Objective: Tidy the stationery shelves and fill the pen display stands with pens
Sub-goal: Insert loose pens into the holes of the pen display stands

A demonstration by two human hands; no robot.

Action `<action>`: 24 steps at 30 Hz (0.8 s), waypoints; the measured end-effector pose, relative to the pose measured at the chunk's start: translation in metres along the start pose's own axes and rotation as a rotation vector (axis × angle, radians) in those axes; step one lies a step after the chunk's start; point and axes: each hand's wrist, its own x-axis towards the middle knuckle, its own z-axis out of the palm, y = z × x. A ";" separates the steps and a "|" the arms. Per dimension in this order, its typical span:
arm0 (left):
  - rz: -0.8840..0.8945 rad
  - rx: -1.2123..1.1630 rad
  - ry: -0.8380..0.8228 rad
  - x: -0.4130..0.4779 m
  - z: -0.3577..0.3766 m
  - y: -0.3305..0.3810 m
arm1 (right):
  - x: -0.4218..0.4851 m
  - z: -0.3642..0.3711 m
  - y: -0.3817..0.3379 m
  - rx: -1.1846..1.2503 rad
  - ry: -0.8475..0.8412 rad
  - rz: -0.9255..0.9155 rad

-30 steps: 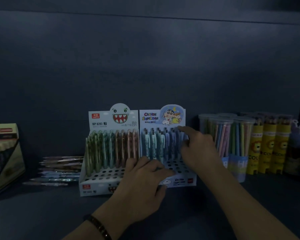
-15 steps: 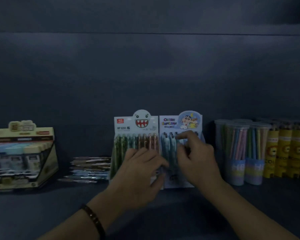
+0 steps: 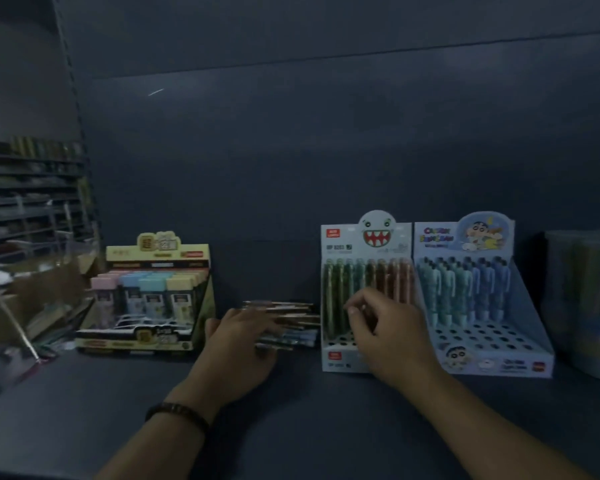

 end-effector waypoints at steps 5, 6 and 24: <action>-0.056 0.026 -0.036 -0.002 -0.002 0.003 | -0.012 -0.007 0.000 0.006 -0.033 -0.064; -0.068 0.028 -0.032 -0.002 -0.001 0.004 | -0.013 -0.006 -0.002 0.006 -0.031 -0.069; -0.054 0.123 -0.119 -0.007 0.002 0.009 | -0.015 -0.007 -0.006 -0.004 -0.091 -0.023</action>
